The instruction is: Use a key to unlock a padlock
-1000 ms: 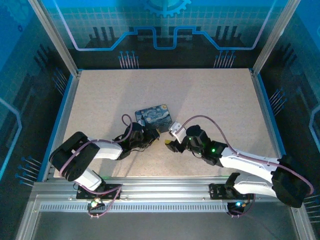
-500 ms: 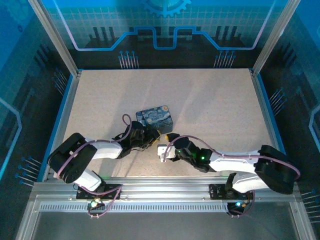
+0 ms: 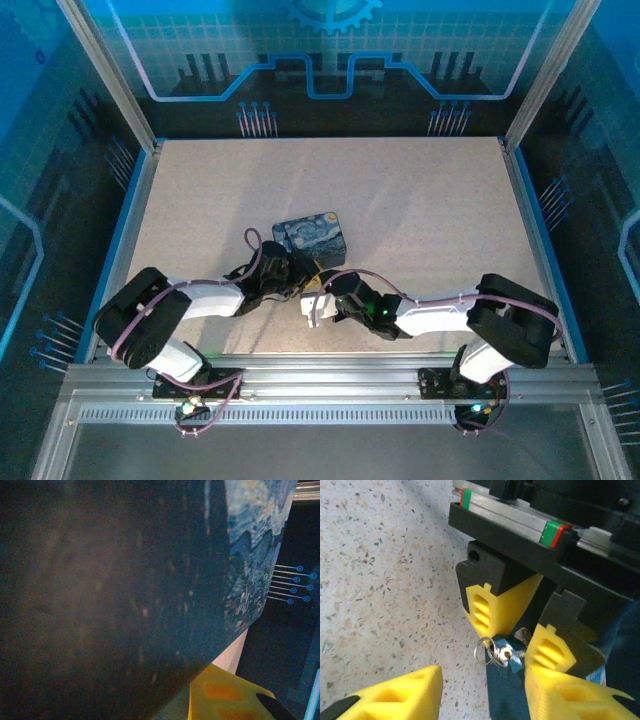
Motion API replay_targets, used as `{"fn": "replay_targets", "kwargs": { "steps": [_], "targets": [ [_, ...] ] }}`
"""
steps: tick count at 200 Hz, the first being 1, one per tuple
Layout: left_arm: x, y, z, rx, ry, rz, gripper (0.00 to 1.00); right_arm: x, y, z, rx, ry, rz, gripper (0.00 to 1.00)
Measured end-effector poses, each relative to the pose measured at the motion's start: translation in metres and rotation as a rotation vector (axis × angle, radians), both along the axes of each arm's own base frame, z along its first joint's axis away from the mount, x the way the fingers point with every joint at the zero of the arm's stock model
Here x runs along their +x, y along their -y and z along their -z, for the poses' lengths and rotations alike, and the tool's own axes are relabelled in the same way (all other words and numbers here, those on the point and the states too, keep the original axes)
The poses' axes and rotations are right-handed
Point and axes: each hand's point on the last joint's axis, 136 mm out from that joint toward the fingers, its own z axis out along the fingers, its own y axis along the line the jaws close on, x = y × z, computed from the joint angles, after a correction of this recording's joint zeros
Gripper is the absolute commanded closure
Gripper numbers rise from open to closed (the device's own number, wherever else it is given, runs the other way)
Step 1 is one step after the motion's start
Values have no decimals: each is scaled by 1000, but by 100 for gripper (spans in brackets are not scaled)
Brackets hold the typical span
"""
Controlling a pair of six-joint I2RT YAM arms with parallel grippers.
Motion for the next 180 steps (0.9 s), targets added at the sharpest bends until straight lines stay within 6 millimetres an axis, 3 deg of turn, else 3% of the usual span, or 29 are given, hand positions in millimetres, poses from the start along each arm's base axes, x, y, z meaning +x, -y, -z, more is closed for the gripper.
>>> {"fn": "replay_targets", "kwargs": {
  "steps": [62,180],
  "targets": [
    [0,-1,0,2,-4,-1,94,4,-3,2,1,2,5,62],
    [5,-7,2,20,-5,-33,94,14,-8,4,3,2,18,65]
  ]
}}
